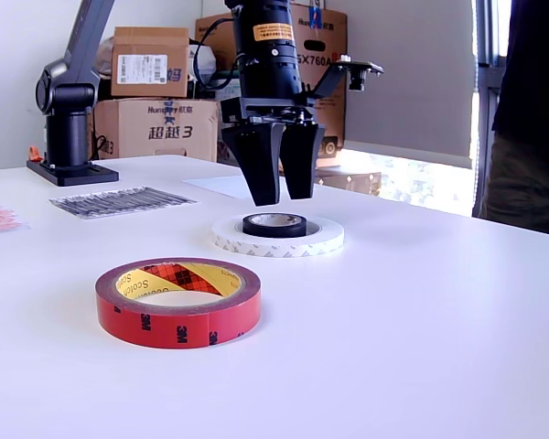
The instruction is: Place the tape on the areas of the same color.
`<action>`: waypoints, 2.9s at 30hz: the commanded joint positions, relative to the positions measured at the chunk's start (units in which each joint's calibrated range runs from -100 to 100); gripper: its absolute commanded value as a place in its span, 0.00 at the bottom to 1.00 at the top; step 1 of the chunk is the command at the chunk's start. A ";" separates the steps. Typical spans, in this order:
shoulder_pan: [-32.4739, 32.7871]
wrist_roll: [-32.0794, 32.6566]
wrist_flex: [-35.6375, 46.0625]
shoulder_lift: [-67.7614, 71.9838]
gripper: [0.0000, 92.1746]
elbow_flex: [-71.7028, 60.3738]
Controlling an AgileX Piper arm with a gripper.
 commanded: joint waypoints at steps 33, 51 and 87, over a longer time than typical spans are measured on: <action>-1.30 0.40 0.01 3.08 0.05 0.38; -0.75 -0.26 12.40 -17.31 0.02 0.93; -7.30 -25.80 -34.35 -56.23 0.03 82.98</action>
